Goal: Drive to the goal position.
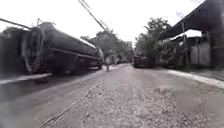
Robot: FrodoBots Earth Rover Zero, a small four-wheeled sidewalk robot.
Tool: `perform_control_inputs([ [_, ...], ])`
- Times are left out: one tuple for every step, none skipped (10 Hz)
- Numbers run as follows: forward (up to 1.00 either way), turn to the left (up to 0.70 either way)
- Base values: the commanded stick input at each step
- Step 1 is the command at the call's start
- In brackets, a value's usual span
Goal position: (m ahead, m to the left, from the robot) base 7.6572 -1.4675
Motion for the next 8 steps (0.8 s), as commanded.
perform_control_inputs([
  [1.0,0.0],
  [1.0,0.0],
  [1.0,0.0],
  [1.0,0.0],
  [1.0,0.0],
  [1.0,0.0],
  [1.0,0.0],
  [1.0,0.0],
])
